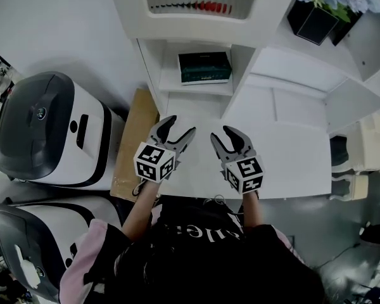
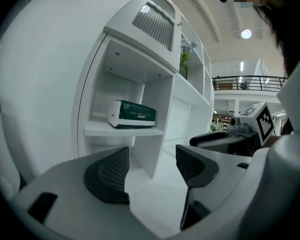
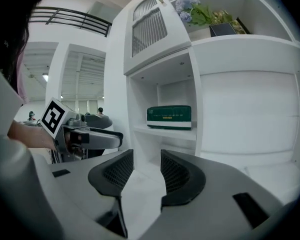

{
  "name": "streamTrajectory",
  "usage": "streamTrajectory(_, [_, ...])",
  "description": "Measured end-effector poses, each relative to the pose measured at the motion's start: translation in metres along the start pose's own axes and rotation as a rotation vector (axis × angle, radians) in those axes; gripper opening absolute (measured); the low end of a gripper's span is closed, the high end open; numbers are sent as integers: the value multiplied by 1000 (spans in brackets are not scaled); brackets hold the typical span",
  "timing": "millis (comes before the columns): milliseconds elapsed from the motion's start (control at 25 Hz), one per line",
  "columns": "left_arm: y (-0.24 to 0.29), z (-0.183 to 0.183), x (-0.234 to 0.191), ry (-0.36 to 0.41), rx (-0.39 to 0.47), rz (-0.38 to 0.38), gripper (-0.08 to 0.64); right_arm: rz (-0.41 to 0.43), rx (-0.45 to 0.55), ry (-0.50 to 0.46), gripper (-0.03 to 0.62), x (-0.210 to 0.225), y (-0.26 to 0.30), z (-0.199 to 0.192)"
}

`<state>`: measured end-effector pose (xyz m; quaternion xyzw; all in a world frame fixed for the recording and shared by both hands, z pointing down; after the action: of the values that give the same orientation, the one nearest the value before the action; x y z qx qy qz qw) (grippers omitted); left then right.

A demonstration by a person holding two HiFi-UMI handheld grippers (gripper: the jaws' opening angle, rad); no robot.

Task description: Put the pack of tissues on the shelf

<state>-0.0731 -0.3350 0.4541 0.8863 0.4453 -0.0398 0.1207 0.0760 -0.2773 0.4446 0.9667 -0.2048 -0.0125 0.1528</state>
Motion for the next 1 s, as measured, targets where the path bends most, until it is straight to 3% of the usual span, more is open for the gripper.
streamTrajectory(320, [-38,-24,59,13,-4,-52,304,74,-4,15,170,-5,-39,-21])
streamTrajectory(480, [-52,-45,86,-9,-40,-19,304,111,-9,5,158,-6,-60,-33])
streamTrajectory(1000, [-84,-78,161,-41,-26,88,302,256,-38,-3,87,-18,-120,-78])
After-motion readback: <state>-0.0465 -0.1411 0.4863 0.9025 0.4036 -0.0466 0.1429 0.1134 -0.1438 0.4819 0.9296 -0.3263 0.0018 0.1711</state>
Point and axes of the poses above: the fingertips, and each gripper's own axes: y forward along the fingers, x to its right, z out of its top, the point moved 5 cm from there along -y, backward along the fingers, and after that the axes turned 1 degree about x, right-handed, at the moved point
